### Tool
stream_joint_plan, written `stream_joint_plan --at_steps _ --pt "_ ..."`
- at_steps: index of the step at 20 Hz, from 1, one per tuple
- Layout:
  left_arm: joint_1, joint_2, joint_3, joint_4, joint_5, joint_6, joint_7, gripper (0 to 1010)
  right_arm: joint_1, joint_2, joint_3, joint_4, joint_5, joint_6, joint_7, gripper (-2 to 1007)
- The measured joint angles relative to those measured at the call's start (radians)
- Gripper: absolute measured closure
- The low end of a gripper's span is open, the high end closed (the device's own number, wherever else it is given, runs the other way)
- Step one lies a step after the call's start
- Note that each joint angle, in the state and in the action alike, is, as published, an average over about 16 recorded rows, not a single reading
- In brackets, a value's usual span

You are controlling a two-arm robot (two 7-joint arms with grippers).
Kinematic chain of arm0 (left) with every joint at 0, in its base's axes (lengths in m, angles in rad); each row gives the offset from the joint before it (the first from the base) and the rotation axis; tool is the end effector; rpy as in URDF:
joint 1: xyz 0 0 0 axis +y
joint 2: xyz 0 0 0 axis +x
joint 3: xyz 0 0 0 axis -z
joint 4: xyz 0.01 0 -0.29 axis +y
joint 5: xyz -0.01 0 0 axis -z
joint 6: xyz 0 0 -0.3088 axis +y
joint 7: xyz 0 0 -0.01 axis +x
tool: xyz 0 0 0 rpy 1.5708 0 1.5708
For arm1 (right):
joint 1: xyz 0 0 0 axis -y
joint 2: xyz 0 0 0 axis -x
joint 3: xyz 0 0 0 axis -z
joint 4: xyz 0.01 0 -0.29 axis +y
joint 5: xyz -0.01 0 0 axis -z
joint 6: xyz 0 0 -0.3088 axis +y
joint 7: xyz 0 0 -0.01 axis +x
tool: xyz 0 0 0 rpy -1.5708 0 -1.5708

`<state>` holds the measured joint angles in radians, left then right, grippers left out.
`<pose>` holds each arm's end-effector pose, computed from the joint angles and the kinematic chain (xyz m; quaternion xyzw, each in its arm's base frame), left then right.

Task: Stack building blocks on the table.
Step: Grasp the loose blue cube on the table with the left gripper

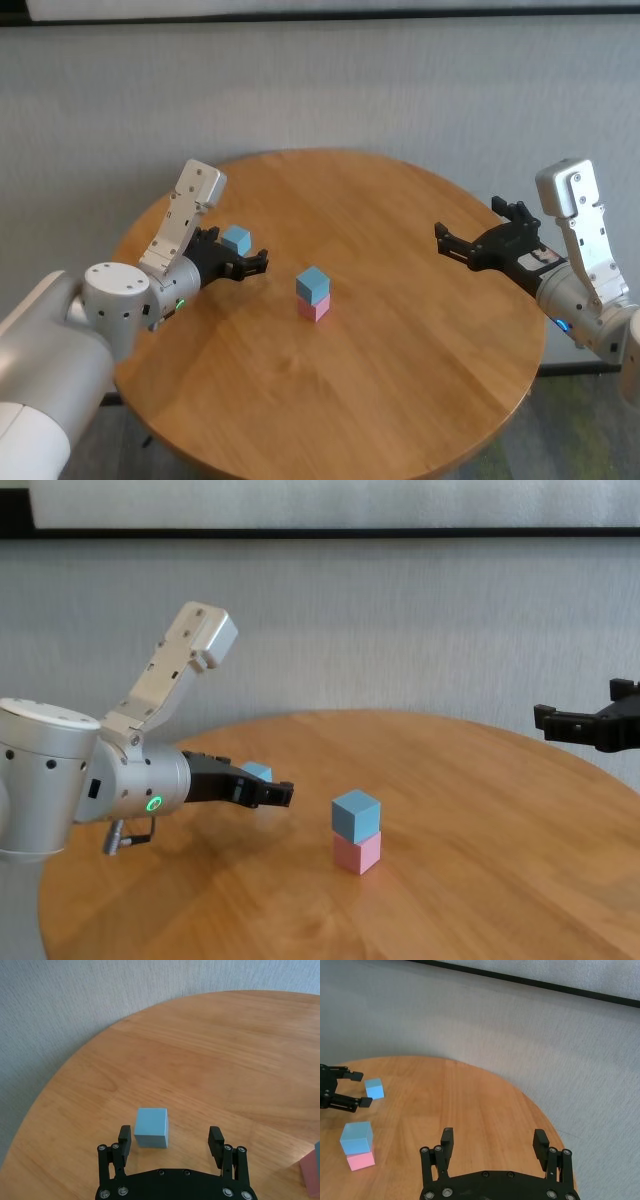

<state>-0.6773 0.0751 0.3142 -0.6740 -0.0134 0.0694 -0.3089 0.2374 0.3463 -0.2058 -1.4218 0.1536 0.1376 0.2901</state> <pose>0.4926 -0.0209 -0.3081 0.1951 0.0413 0.5126 0.8352 0.3901 -0.0559 -0.2661 -0.1218 -0.0312 -0.5433 0.8301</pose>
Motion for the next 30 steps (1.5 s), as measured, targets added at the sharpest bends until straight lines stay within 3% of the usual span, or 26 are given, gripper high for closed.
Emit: stream_joint_plan --at_steps 8,15,30 --pt "-0.007 -0.007 -0.005 0.004 0.004 0.033 0.023 9 0.000 0.000 0.000 0.000 0.000 0.000 0.000 0" --pt "-0.005 -0.015 -0.016 0.003 0.007 0.042 0.047 9 0.000 0.000 0.000 0.000 0.000 0.000 0.000 0" --pt "-0.068 -0.051 -0.032 0.147 0.015 -0.041 0.059 9 0.000 0.000 0.000 0.000 0.000 0.000 0.000 0"
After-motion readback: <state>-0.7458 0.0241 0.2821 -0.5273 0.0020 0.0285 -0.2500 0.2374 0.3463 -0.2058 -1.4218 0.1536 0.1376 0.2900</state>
